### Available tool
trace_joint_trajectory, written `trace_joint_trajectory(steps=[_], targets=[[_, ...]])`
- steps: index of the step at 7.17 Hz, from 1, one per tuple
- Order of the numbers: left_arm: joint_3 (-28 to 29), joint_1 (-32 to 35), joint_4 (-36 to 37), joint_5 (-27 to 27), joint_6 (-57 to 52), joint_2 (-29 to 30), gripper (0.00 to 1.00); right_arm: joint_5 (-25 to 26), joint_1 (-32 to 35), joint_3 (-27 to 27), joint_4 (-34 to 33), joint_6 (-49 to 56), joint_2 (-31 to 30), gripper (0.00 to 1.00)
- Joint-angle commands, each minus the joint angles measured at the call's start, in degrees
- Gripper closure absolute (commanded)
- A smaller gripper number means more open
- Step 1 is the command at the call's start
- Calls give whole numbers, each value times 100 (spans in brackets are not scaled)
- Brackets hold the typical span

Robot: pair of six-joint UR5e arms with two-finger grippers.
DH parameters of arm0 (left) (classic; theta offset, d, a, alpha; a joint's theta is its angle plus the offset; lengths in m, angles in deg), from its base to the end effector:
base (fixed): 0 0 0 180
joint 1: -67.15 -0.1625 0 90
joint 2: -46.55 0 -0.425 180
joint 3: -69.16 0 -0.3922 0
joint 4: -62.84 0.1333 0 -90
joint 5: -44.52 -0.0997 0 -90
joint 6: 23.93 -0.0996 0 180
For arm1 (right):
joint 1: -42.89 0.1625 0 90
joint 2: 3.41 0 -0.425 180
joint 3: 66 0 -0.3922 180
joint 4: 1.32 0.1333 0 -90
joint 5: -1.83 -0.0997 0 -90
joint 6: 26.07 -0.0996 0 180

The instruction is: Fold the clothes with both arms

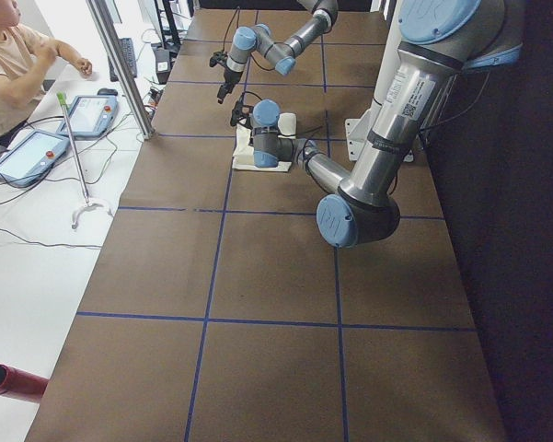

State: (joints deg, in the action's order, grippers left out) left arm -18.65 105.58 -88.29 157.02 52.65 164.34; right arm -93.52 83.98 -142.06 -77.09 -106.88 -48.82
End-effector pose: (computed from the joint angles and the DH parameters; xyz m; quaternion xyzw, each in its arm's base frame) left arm 0.4496 -0.4782 0.2747 0.1669 0.6677 -0.0236 0.7251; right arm -0.5036 -0.6037 0.2651 0.1229 -0.3635 0.2366 0.8926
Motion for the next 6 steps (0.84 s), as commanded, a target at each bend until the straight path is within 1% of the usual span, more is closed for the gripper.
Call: trace_joint_trajectory(steps=[1,2,3,6], targets=[[228,-405,-65,-1024,1013,112,5,-1,-5,4,0,4,5,0],[412,-520,-292,-1350,1469,122,5,-1,-5,4,0,21,14,0],[631,-590,-520,-1605,1631,122,6,-1,-5,4,0,21,5,0],[958,-591,-557,-1801,1834,139,7,-1,-5,4,0,12,14,0]])
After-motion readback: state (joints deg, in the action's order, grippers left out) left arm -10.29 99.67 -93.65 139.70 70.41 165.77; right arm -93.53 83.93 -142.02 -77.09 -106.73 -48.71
